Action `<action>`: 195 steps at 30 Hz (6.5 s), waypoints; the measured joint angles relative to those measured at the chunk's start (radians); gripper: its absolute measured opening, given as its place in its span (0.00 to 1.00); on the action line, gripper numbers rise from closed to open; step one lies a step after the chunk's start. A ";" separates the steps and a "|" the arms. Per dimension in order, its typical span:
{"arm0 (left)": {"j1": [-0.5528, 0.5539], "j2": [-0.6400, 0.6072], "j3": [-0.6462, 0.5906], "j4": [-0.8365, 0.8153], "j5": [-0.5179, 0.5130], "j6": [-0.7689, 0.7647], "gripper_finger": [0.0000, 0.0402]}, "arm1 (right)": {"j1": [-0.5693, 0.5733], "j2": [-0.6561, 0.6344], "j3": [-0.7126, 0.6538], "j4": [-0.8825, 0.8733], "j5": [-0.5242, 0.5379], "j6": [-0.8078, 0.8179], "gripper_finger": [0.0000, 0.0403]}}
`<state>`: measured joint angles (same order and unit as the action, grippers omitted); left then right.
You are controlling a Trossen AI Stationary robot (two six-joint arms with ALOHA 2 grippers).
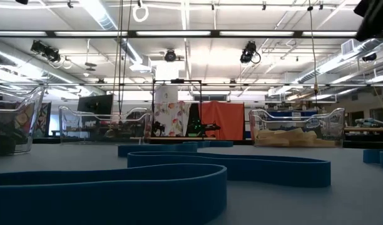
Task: Sort rubber bands into baskets
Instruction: Put the big black rubber band into the bottom left transparent bin, then put the small black rubber band into the bottom left transparent bin
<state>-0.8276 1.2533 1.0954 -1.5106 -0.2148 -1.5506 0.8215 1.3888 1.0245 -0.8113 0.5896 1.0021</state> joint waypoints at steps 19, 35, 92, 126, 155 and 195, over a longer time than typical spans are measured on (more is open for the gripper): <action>-0.018 0.076 -0.002 0.124 0.133 -0.003 0.31 | -0.003 0.000 -0.176 0.001 -0.143 0.094 0.40; -0.015 0.084 0.012 -0.055 0.006 -0.107 0.45 | -0.030 0.000 -0.377 0.250 -0.302 -0.010 0.44; 0.398 0.581 -0.404 2.698 -0.599 1.565 0.45 | -0.444 0.269 -0.371 1.661 0.013 -0.892 0.02; 0.458 0.583 -0.404 2.696 -0.493 1.439 0.05 | -0.462 0.375 -0.371 1.917 0.150 -1.005 0.03; 0.153 -0.038 -0.179 0.958 -0.477 0.706 0.02 | -0.321 -0.011 -0.371 0.882 -0.243 -0.370 0.27; -0.024 0.000 -0.109 0.280 -0.066 0.021 0.56 | -0.099 -0.001 -0.371 0.513 -0.589 0.134 0.52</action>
<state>-0.8513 1.2537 0.9864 -1.2308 -0.2813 -1.5295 0.7225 1.3876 0.6533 -0.2986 0.0007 1.1365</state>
